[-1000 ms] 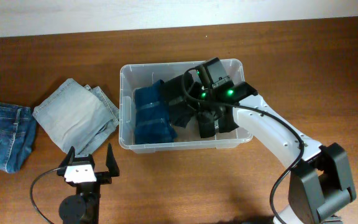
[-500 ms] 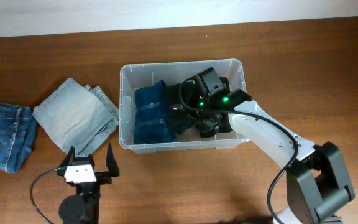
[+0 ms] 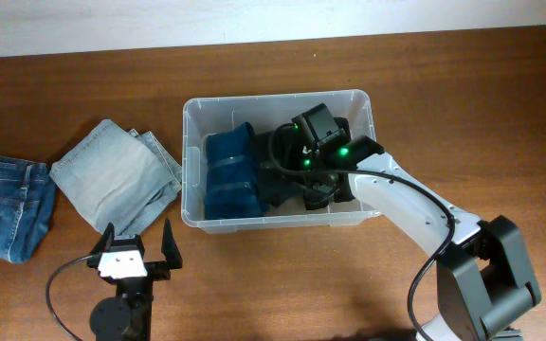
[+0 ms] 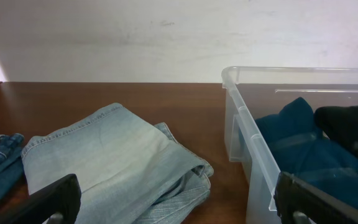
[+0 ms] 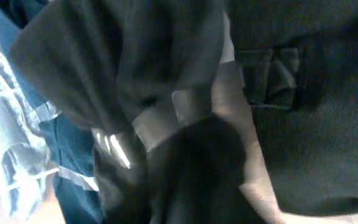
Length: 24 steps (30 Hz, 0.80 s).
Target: Pack container
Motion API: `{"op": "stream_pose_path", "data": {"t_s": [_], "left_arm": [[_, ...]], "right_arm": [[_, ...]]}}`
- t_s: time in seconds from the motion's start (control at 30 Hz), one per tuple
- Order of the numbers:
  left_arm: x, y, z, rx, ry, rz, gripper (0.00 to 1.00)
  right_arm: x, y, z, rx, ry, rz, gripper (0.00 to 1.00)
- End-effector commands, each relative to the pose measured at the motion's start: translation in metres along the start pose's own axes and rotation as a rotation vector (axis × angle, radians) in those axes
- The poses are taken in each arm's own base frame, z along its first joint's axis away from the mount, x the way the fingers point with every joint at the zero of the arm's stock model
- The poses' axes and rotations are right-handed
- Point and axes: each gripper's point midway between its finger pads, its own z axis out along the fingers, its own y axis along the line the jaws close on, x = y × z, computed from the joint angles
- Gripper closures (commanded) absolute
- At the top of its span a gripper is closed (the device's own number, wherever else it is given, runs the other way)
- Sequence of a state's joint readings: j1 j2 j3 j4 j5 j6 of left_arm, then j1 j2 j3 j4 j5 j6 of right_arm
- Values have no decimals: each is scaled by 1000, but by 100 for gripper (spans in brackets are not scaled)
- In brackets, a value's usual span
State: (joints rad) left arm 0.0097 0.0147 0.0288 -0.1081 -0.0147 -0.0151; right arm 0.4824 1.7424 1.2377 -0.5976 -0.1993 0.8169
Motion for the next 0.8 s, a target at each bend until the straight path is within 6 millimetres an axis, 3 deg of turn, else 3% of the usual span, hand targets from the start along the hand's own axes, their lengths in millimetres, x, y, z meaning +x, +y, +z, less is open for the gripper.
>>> {"op": "stream_pose_path", "data": {"t_s": [0.0,0.03,0.1,0.37,0.57,0.77], "left_arm": [[1,2,0,-10,-4,8,0],[1,2,0,-10,-4,8,0],[1,2,0,-10,-4,8,1],[1,2,0,-10,-4,8,1],[1,2,0,-10,-4,8,0],[1,2,0,-10,-4,8,1]], "right_arm": [[9,-3,8,19,21,-35,22],[9,-3,8,20,21,-40,12],[9,-3,8,19,21,-77,1],[9,-7,0,37,24,-281,1],[-19,-1,-35,69,-71,-361,1],[-32,9,-62,113,-104,-486,1]]}}
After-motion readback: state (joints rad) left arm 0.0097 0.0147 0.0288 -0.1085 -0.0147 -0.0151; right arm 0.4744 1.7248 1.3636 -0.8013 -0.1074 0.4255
